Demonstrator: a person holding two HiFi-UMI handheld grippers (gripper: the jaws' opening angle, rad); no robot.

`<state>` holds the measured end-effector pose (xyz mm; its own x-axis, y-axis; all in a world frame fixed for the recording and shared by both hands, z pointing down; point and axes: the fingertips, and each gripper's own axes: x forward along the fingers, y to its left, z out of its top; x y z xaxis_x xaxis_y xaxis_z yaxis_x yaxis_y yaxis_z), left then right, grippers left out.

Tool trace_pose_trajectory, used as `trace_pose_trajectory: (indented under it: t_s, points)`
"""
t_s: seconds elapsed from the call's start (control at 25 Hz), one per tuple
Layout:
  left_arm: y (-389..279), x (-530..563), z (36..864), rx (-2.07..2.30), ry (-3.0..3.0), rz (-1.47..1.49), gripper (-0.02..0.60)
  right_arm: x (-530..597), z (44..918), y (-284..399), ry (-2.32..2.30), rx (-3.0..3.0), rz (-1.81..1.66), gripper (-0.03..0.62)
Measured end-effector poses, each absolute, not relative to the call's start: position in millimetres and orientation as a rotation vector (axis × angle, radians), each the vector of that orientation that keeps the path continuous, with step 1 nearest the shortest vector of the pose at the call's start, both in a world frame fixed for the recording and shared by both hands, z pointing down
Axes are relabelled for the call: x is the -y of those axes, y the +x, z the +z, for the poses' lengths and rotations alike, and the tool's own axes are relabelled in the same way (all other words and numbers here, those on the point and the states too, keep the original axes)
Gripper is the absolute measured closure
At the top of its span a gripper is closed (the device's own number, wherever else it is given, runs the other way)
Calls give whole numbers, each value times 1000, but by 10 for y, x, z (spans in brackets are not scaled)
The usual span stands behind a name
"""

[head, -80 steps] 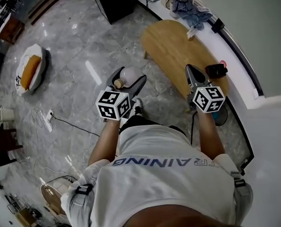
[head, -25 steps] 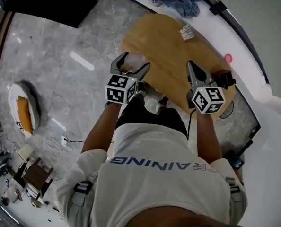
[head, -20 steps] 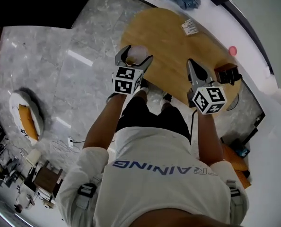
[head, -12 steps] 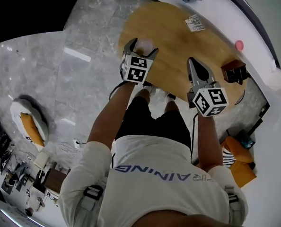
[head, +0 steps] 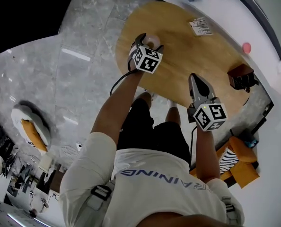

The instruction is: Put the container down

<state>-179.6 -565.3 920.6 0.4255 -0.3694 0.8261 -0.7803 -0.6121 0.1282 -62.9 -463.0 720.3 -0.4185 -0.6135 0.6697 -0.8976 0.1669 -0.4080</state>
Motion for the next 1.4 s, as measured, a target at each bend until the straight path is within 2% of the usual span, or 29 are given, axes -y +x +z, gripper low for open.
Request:
trace_pose_trajectory:
  t_s: [0.28,0.72,0.8,1.04,1.28,1.4]
  points:
    - [-1554,5565,9627,916,2123,1195,179,4384,7477,-534,1479,2030,1227,579]
    - [-1667,5474,9837,917,2084,1271,178,4181,7519,-441,1499,2028,1287,579]
    - [-1627,5442,9799,893,2061,1260,154,4135,7460,-356,1508,2025,1288,579]
    - [-1725,5448,9243,1021,2050,1174,144,4168,7096,-201,1513,2108,1249,579]
    - [-1835,5047,8164,1092,2034,950,146,4221,6464,-201,1430,2277,1132,579]
    - [-1743,4739,7527,1093,2061,829,197,4190,6084,-197,1379,2363,1070,579]
